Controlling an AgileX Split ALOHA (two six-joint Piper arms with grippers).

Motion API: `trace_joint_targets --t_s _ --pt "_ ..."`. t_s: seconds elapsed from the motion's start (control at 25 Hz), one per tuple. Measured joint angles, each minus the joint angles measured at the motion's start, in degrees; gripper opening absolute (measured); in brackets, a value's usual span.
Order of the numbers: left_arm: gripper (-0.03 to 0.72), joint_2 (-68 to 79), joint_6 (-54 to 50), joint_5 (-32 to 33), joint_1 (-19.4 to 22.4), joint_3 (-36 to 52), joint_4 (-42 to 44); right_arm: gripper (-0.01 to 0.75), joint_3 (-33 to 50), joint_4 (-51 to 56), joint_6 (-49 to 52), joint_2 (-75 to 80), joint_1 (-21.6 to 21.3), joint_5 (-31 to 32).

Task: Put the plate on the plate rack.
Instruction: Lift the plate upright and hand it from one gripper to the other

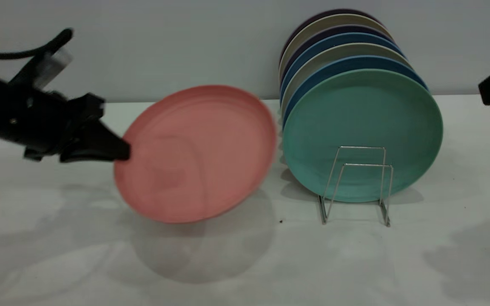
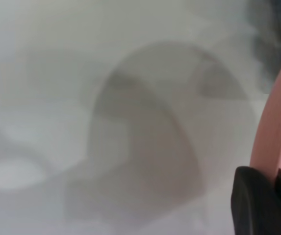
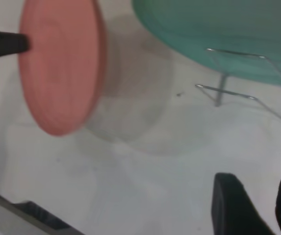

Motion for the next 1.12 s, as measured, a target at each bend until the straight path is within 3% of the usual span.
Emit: trace_joint_targets --t_s 0.24,0.52,0.68,0.88,1.12 --pt "0.022 -3.2 1.1 0.0 -3.5 0.0 0.1 0.24 0.8 5.7 -4.6 0.0 1.8 4.3" --pt "0.022 -4.4 2.9 0.0 -7.4 0.1 -0.5 0.246 0.8 7.0 -5.3 0.7 9.0 1.3" --pt "0.022 -4.6 3.0 0.1 -9.1 0.1 -1.0 0.306 0.8 7.3 -5.7 2.4 12.2 -1.3" --pt "0.022 -4.7 3.0 0.5 -9.3 0.1 -2.2 0.44 0.8 9.0 -6.3 5.2 14.4 -2.9" --pt "0.022 -4.7 3.0 0.6 -9.6 0.1 -3.2 0.471 0.8 14.1 -10.5 8.0 17.2 -5.3"
